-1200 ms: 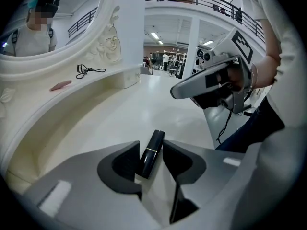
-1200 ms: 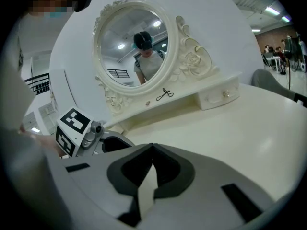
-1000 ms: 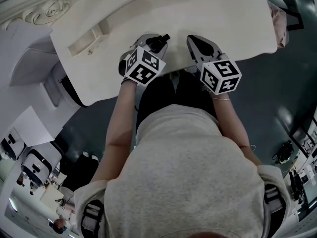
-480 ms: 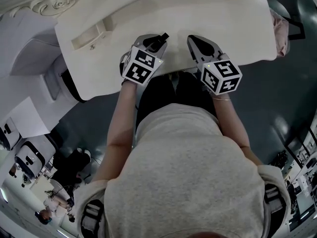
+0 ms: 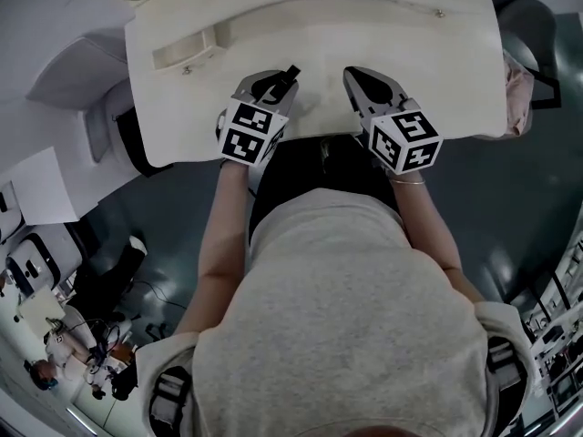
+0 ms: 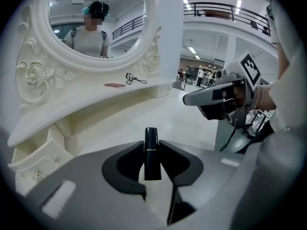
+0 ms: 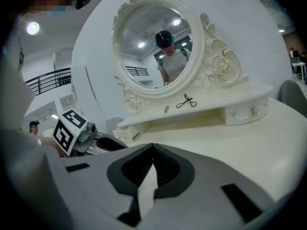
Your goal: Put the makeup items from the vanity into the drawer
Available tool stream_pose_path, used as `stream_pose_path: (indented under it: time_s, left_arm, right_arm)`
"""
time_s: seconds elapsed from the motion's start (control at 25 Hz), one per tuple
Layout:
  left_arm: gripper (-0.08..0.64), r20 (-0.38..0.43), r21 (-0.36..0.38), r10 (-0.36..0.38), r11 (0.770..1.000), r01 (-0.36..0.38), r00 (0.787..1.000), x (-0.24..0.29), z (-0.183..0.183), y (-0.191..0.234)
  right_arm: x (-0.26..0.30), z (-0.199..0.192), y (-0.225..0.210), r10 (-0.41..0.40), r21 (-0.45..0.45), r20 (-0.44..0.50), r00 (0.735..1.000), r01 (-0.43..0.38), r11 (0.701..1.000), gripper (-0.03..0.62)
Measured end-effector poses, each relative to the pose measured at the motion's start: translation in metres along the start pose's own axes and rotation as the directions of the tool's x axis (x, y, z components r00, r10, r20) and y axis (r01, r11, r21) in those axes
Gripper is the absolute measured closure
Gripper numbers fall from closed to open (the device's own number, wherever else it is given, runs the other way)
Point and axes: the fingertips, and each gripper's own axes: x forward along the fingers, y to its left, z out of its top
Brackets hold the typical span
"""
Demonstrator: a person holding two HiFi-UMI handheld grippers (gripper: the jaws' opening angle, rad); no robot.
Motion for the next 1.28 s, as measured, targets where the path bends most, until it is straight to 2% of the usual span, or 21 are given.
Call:
stream_pose_path:
  time_s: [0.24,0.48,0.72,1.0,1.16,1.28]
  left_arm:
    - [0.453,0.083,-0.093,0.075,0.993,-0.067,0.994,-0.022,0.005,0.021]
    - [0.453,0.185,-0.153,0.158,0.98,-0.131,0.97,-0.057,0.011,0.051]
    - [0.453,0.196,-0.227,0.161,0.967,-0.115,0.967,-0.084,0.001,0.092]
    - [0.453,0.221,-0.231,0.216,0.959,-0.164,0.951,-0.107,0.002,0.14]
    - [0.453,0.219,-0.195,0.23,0.963,-0.188,0.948,-0.111,0.005,0.163]
    - [0.452,0.218,-0.139,0.253,0.964,-0.227,0.942,-0.113,0.006,0.178]
  right_arm:
    - [0.013,0.004,0.02,0.05,-0.032,-0.021,0.999,-0.051,0.998,0.584]
    - [0.038,0.012,0.044,0.079,-0.052,-0.02,0.997,-0.08,0.995,0.584]
    - [0.074,0.026,0.071,0.112,-0.085,-0.018,0.993,-0.114,0.99,0.584]
    - [0.103,0.043,0.091,0.127,-0.108,-0.004,0.992,-0.127,0.986,0.584]
    - [0.117,0.048,0.099,0.138,-0.114,-0.002,0.99,-0.137,0.984,0.584]
    - [0.125,0.051,0.101,0.131,-0.122,-0.002,0.991,-0.13,0.984,0.584]
